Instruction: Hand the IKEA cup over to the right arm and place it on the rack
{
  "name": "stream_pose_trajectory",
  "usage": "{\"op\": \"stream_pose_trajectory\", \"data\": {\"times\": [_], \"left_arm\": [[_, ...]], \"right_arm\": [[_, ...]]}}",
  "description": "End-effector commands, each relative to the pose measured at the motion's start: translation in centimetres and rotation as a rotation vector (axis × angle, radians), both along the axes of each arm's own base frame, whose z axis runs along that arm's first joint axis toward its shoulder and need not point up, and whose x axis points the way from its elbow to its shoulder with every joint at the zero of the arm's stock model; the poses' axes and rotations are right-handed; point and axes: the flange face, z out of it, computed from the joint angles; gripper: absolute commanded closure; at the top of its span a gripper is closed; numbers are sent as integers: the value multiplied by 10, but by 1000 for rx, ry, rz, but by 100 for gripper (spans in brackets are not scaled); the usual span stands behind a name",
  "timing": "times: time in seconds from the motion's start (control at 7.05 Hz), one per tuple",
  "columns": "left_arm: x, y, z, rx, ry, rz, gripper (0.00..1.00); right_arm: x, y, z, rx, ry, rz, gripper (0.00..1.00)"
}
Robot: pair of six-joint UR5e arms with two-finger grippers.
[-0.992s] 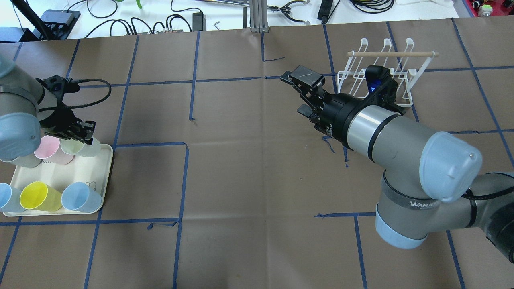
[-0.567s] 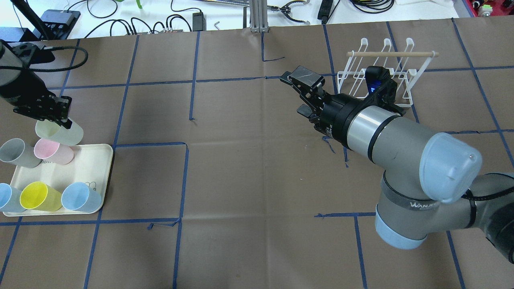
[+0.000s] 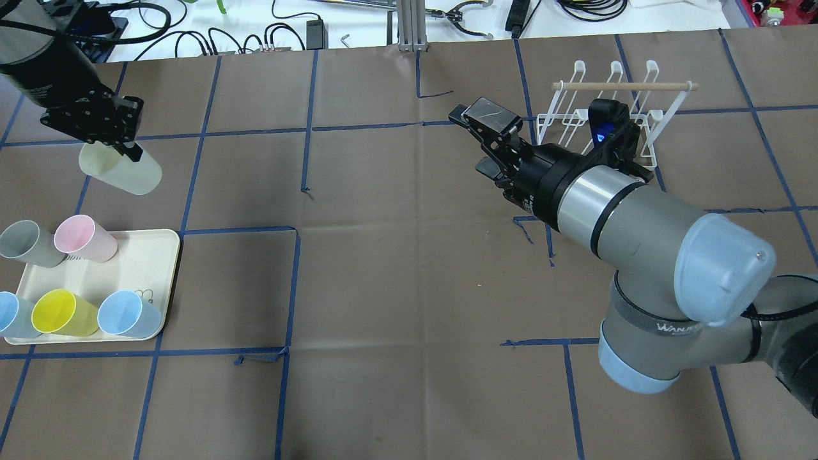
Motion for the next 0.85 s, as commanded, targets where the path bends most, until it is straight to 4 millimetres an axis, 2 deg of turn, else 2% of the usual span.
{"op": "stream_pose_trajectory", "data": {"times": [0.0,0.14,0.28,0.43,0.71], "left_arm": [[-50,-6,11,-119,163,-29,100],[-66,-8,23,-203,298,-43,100],[-74,-13,30,-307,375,-61,100],[-97,-8,34,-433,458,-120,100],[-136,18,14,-617,466,-222,100]], "right_arm": [[-2,-1,0,-6,1,-8,0],[-3,0,4,-16,6,-18,0],[-4,0,5,-17,14,-37,0],[-5,0,4,-14,33,-57,0],[-5,0,-3,56,-35,-94,0]]}}
